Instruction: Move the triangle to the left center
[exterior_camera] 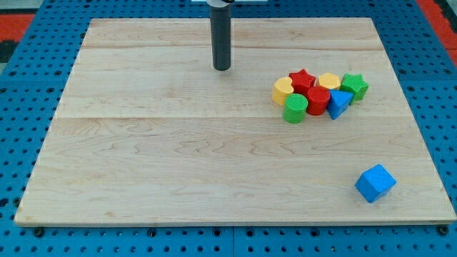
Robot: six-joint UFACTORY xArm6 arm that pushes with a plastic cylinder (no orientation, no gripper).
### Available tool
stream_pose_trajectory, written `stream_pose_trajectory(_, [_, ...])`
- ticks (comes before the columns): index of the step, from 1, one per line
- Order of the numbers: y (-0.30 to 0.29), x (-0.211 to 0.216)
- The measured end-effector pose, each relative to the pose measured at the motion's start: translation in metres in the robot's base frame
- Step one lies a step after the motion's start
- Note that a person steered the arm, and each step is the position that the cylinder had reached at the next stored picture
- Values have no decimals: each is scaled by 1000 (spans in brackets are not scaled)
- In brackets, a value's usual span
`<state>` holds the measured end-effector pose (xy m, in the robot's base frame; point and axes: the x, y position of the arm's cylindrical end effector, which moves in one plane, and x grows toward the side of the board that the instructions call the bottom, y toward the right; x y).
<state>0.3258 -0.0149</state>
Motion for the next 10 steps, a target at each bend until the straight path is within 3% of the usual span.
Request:
stream_pose_trajectory(5, [19,-12])
stream_pose_trajectory(7, [203,-15])
stream_pose_trajectory(8, [276,20])
stream_pose_trajectory(9, [279,70])
stream_pose_trajectory(10, [222,110])
